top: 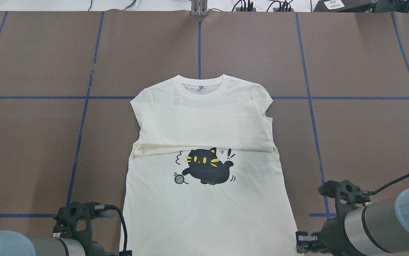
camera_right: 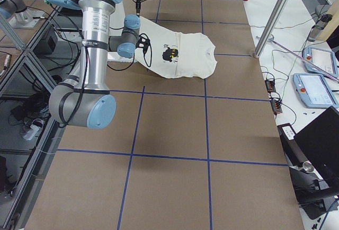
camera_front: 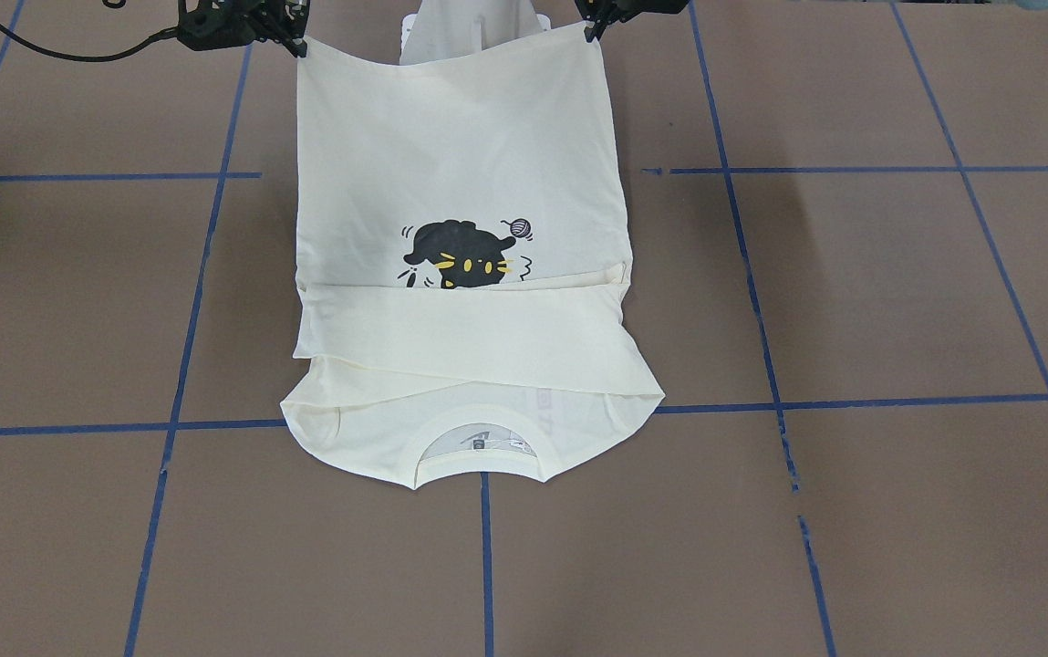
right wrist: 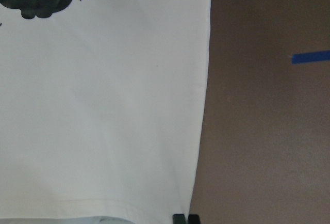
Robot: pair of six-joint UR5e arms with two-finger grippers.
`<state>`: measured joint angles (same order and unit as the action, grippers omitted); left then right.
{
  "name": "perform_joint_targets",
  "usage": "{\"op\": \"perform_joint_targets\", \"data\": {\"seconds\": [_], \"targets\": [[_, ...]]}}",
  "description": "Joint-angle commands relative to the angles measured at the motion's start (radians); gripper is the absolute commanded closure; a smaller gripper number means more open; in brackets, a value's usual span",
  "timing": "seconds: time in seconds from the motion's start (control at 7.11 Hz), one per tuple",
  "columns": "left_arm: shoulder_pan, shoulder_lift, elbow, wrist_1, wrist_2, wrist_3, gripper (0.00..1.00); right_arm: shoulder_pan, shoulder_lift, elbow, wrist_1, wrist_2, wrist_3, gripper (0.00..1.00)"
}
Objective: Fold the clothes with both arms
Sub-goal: 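Lift the hem with both grippers and fold it toward the collar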
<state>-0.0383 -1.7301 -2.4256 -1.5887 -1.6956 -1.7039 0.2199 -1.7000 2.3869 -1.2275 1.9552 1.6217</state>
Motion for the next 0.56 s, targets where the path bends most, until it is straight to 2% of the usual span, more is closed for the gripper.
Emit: {"op": "perform_joint_targets", "data": {"seconds": [0.0,0.14,0.28,0.42], "targets": [[-0.052,-0.003,-0.004,0.001,-0.001,0.05,1.0,0.155,0.101,-0.078,0.002,0.089,-0.05,1.0],[-0.118,-0.002,0.005,0.003,-0.006,0.079,1.0,0.243,0.117,-0.106,0.002,0.141,-0.068,1.0],[-0.187,0.0,0.02,0.003,-0.053,0.145,1.0,0.331,0.134,-0.142,0.002,0.209,-0.136,1.0],[-0.237,0.0,0.07,0.001,-0.071,0.18,1.0,0.386,0.134,-0.172,0.002,0.226,-0.146,1.0]]}}
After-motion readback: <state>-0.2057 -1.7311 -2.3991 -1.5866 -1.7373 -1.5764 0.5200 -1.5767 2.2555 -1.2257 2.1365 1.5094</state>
